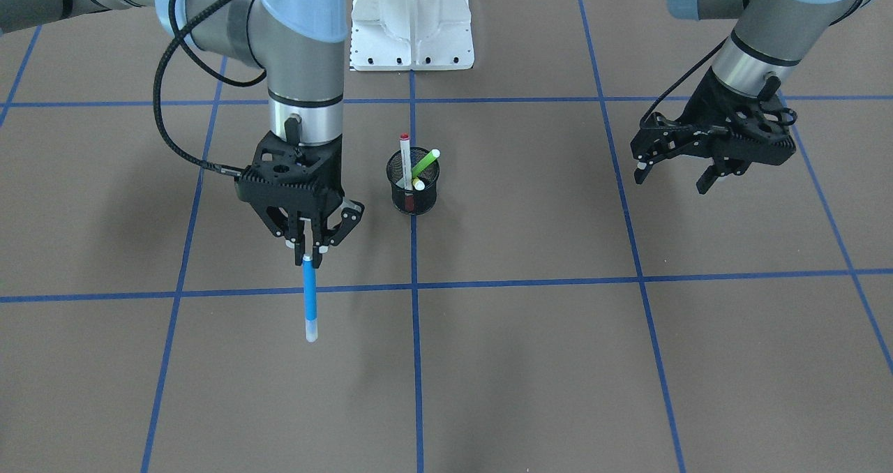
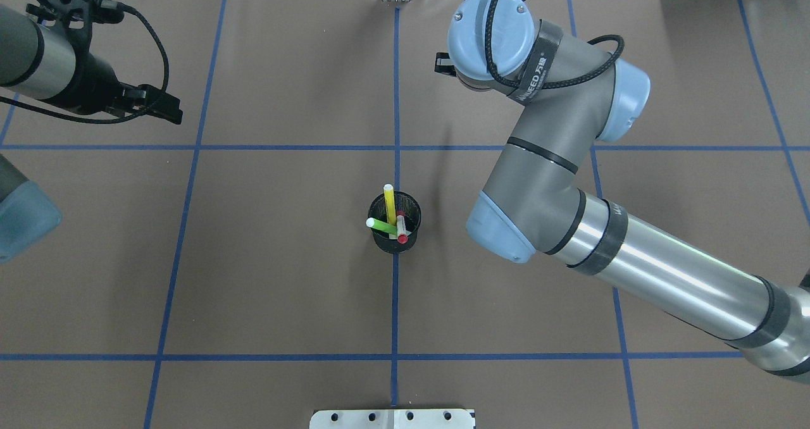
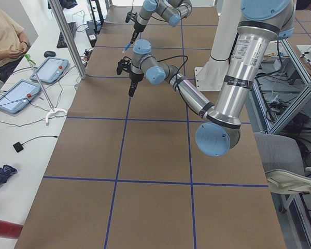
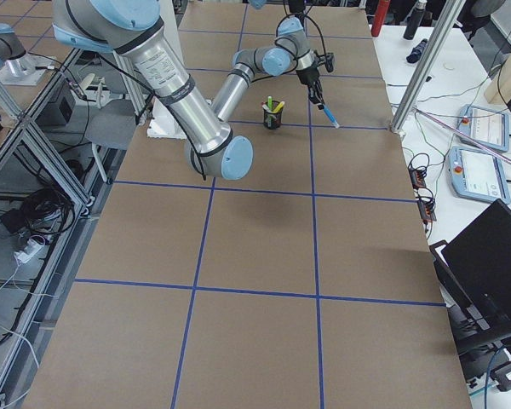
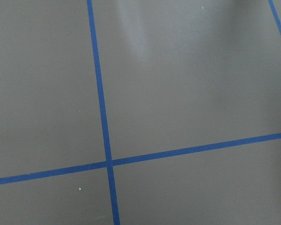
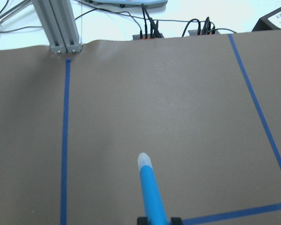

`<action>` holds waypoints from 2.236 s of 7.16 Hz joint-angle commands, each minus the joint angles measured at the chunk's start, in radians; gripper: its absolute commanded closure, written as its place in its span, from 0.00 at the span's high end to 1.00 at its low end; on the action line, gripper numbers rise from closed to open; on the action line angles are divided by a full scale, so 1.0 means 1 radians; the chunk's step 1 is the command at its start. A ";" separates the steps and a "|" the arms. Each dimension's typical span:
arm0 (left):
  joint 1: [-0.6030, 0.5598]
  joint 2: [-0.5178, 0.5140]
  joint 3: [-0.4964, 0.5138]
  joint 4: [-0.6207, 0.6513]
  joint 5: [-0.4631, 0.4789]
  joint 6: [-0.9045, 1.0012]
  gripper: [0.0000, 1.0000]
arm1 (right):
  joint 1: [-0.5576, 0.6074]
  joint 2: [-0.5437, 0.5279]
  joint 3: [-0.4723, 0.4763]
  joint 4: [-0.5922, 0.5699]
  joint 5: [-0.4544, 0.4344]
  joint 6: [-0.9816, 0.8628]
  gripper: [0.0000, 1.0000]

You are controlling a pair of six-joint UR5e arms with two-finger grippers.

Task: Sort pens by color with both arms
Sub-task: 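Lift the blue highlighter out of the cup with the right gripper, then carry the blue highlighter farther from the robot and release it on the table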

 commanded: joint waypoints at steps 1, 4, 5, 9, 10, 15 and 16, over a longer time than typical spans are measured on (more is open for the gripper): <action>0.017 -0.001 0.000 -0.002 0.001 -0.013 1.00 | 0.000 -0.026 -0.214 0.260 -0.171 0.022 0.00; 0.031 -0.008 0.003 -0.002 0.014 -0.021 1.00 | -0.062 -0.118 -0.247 0.463 -0.335 0.091 0.00; 0.031 -0.008 0.003 -0.002 0.014 -0.021 1.00 | -0.098 -0.126 -0.247 0.464 -0.377 0.151 0.00; 0.031 -0.006 0.001 -0.002 0.027 -0.022 1.00 | -0.160 -0.141 -0.284 0.499 -0.521 0.189 0.00; 0.031 -0.006 0.000 -0.002 0.029 -0.022 1.00 | -0.163 -0.141 -0.304 0.516 -0.524 0.187 0.21; 0.031 -0.006 0.000 -0.002 0.027 -0.022 1.00 | -0.149 -0.131 -0.287 0.542 -0.416 0.181 0.99; 0.032 -0.008 0.000 -0.002 0.027 -0.025 1.00 | -0.131 -0.129 -0.265 0.542 -0.352 0.161 0.99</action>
